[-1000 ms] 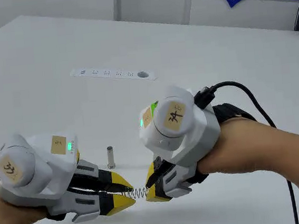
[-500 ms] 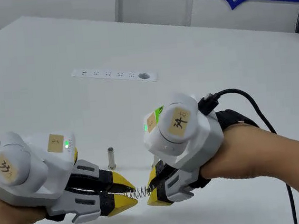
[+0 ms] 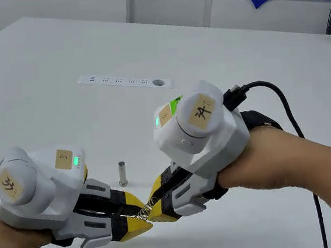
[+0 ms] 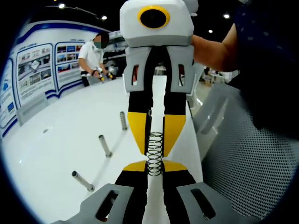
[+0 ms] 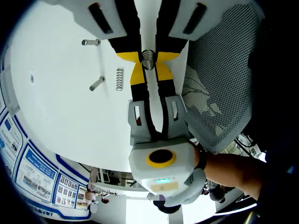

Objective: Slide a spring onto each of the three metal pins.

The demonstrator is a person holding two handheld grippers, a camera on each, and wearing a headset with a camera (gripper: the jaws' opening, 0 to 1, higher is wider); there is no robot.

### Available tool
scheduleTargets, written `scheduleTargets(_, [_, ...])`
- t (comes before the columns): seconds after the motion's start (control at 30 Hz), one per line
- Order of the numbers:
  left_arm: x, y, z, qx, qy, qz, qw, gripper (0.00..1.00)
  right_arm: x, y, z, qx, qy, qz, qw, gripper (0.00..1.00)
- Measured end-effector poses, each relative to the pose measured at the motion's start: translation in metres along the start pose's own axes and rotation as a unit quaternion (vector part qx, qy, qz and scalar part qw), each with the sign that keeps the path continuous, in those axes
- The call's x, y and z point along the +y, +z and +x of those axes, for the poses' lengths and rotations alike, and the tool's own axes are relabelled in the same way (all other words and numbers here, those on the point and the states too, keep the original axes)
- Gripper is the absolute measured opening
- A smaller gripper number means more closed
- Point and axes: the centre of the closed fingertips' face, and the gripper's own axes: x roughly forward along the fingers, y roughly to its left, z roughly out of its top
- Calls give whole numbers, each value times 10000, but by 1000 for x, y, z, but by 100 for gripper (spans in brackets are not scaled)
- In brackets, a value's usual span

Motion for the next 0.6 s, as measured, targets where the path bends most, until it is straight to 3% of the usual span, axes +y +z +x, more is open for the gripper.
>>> scheduleTargets(0.6, [7, 3, -3, -83, 140, -68, 9998, 12, -6, 5, 0, 62, -46, -76, 9999, 12])
